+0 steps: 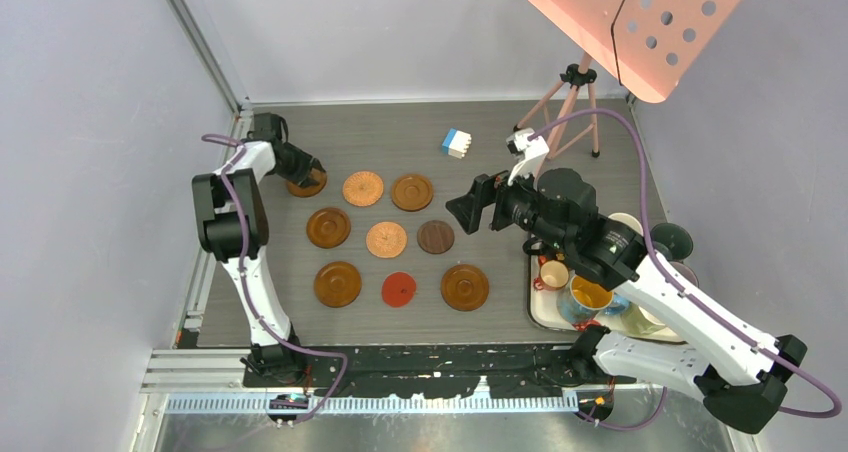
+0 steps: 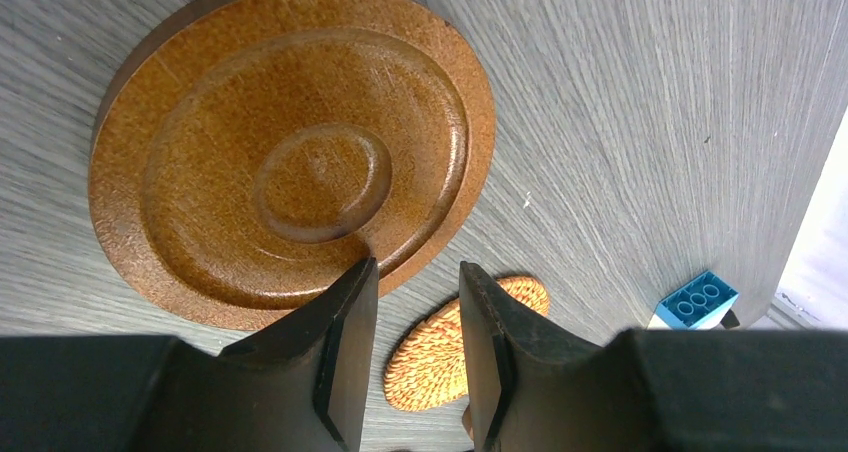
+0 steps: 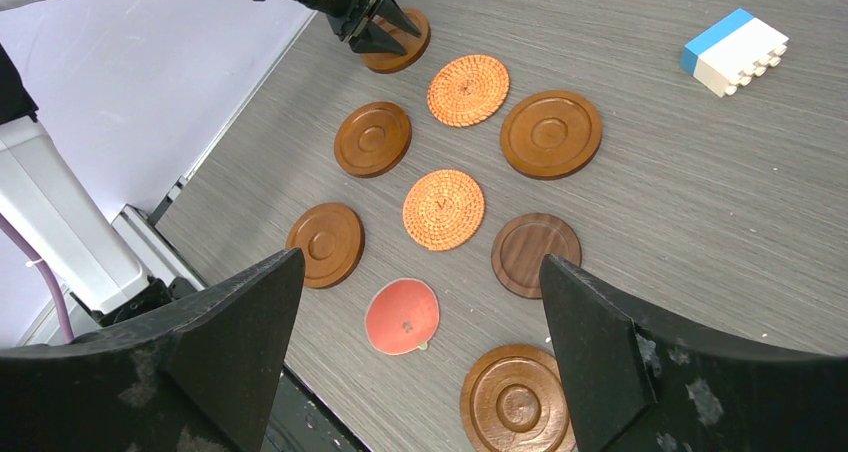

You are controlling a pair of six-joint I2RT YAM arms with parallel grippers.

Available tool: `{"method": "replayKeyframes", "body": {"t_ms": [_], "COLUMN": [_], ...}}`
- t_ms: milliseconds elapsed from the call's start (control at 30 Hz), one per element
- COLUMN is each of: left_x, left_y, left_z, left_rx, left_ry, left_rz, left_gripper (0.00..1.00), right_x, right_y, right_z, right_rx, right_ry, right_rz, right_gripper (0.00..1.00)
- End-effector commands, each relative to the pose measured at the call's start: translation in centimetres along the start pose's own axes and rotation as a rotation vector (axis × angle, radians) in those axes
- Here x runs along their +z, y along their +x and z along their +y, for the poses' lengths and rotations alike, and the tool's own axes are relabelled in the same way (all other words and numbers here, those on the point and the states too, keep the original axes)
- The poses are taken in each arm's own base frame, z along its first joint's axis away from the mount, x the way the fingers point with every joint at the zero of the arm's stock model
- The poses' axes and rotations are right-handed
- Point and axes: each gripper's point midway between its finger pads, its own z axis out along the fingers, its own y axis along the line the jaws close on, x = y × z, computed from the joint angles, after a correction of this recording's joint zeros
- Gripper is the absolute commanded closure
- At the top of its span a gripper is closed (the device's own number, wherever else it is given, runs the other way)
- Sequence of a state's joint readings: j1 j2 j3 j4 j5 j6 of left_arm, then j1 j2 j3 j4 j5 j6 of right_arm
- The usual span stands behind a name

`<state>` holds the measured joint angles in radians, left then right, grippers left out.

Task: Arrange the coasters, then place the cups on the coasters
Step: Move the coaster to the center of the board.

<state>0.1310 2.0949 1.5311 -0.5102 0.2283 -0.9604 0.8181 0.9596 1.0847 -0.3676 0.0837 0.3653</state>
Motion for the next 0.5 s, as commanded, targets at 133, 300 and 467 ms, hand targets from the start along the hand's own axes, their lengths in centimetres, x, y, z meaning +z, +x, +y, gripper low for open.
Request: {"method": "replayKeyframes", "body": {"t_ms": [133,300,467], "left_x": [-0.50,-0.55,-0.79], "left_y": [1.88,2.14,2.25], "left_z": [-0.75,-1.06,-1.07], "left_rx": [0.038,0.046,0.050], "left_ry": [0.009,0.013,0.008], "left_rz": [0.030,0.029,0.025], "left_gripper": [0.62,0.62,0.62], "right_x": [-0.81,-0.94,-0.95], "right_y": [-1.11,-1.01,-0.78], "right_z": [0.69,0.64,0.56], "right_rx": [0.022,0.027,0.030], "right_ry": [-0.031,-0.031,-0.030], "right_rz": [-0.051,-0.053,-0.050], "right_gripper": [0.04,0.04,0.04]}}
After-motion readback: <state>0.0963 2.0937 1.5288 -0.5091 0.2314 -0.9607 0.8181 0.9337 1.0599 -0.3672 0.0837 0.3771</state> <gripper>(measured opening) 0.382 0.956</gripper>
